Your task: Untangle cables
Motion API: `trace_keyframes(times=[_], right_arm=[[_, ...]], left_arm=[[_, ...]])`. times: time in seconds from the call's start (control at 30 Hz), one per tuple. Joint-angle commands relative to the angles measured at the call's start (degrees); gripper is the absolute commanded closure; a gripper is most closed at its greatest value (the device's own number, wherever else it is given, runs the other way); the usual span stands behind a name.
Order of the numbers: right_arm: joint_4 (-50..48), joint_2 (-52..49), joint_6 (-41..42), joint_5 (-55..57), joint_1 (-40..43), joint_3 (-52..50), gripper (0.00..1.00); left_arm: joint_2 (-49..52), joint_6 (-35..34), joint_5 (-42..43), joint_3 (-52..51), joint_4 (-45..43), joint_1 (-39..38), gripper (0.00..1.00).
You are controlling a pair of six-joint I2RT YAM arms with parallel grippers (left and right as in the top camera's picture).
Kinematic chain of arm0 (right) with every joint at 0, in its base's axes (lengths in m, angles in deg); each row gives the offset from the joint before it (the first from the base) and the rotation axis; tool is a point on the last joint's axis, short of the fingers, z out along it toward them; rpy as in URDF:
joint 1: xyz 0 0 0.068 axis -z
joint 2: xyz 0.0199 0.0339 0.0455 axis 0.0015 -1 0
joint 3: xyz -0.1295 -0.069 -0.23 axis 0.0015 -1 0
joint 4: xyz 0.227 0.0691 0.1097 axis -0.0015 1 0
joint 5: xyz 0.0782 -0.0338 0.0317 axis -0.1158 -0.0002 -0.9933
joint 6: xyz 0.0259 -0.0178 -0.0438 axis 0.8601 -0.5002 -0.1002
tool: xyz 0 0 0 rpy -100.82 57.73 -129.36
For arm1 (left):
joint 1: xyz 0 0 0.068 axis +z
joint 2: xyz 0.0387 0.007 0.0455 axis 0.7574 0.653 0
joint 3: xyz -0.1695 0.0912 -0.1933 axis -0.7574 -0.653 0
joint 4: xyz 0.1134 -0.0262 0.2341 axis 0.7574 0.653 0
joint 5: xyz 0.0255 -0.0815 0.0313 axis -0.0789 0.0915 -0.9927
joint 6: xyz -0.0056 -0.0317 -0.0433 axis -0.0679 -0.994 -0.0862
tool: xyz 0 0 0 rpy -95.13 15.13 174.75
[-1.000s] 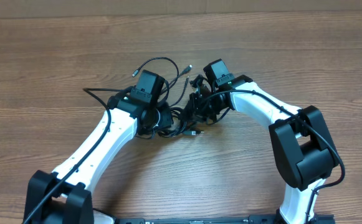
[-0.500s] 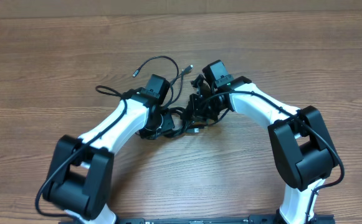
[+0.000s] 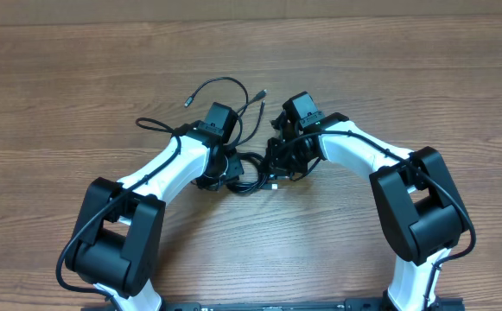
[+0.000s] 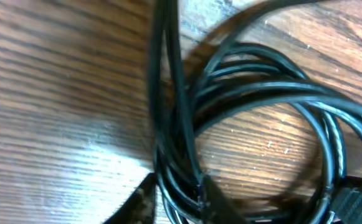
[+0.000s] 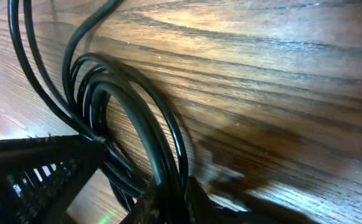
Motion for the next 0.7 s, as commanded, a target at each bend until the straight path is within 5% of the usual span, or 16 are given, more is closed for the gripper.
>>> trace_keyframes(times=[0.0, 0.67], right_arm=[[-0.39, -0.61, 0.24, 1.22, -0.39, -0.55, 0.9], [-0.44, -0.61, 0.22, 1.46, -0.63, -0.55, 0.87]], left_arm=[[0.74, -0.39, -1.97, 0.48, -0.2, 0.37, 0.92], [-4.81, 6.34, 14.21, 2.4, 0.11, 7.02, 0.96]])
